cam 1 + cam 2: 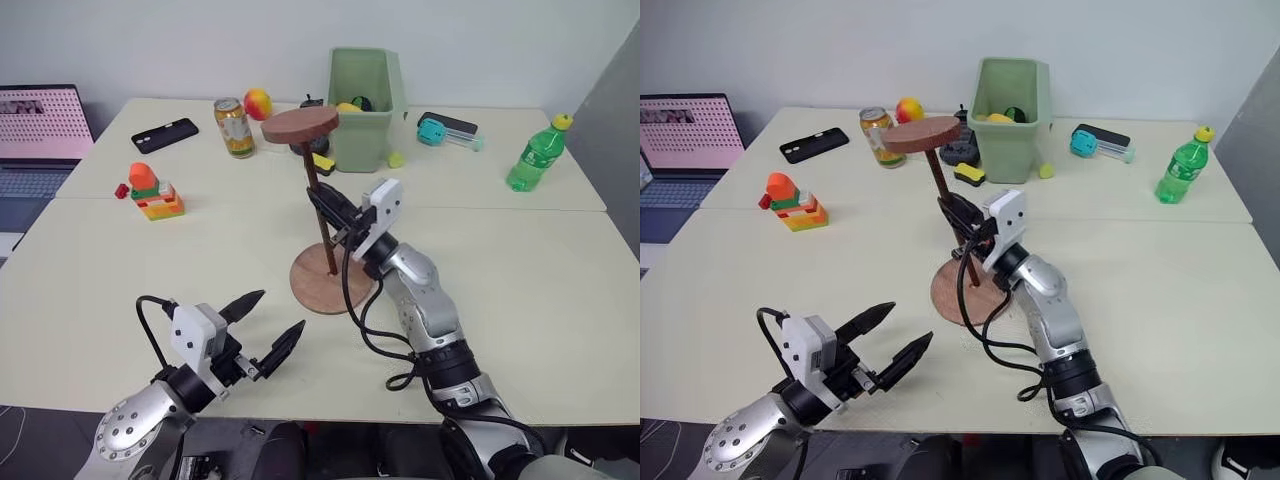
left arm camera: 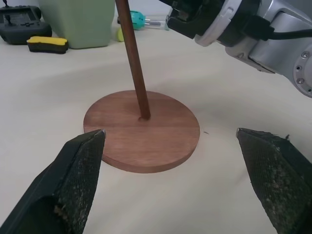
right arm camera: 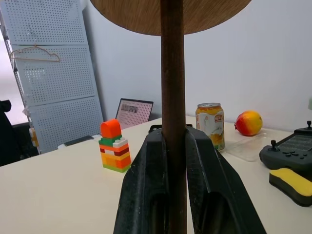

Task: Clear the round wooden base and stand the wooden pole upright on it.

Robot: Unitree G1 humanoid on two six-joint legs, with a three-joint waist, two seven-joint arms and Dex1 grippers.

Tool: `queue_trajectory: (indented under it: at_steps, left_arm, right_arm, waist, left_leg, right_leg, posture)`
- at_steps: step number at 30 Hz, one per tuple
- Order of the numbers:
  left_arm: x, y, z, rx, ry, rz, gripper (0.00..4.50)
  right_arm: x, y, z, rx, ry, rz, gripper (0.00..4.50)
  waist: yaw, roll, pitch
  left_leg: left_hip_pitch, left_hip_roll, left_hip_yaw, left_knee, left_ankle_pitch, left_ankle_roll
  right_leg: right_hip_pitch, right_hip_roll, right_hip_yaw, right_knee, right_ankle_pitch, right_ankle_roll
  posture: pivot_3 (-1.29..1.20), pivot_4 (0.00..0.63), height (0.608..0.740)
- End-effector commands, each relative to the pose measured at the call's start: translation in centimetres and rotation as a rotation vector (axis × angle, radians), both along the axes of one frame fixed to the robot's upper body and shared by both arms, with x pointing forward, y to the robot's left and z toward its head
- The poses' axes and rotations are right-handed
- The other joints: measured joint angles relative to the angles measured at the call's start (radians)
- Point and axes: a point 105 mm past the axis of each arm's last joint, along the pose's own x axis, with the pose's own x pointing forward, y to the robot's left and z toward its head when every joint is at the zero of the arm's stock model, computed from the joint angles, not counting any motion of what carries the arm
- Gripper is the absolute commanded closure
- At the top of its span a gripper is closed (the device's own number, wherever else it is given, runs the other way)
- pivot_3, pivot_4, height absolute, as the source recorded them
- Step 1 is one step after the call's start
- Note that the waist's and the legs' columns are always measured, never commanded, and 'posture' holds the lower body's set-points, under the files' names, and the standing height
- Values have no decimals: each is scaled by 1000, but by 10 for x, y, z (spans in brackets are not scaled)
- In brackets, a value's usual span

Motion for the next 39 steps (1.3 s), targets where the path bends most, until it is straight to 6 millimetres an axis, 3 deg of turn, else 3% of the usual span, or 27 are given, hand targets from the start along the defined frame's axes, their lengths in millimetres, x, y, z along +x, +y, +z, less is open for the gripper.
queue_trajectory:
  at_steps: [1, 22, 39]
  left_arm:
    - [1, 1, 6, 4, -22, 6, 0]
    - [3, -1, 10, 5, -26, 10, 0]
    - [1, -3, 11, 4, -27, 10, 0]
  right_arm:
    - [-3, 1, -1, -7, 0, 4, 4330]
    - [-3, 17, 6, 17, -11, 20, 4330]
    - [-3, 16, 10, 40, -43, -5, 4330]
  waist:
    - [0, 0, 0]
    - [-1, 0, 0]
    - [-1, 0, 0]
  left_leg:
    - [0, 0, 0, 0, 0, 0]
    - [0, 0, 0, 0, 0, 0]
    - [0, 0, 0, 0, 0, 0]
  right_leg:
    - [0, 0, 0, 0, 0, 0]
    - [0, 0, 0, 0, 0, 0]
    - [0, 0, 0, 0, 0, 0]
  posture:
    - [0, 150, 740]
    - [0, 150, 740]
    - [0, 150, 740]
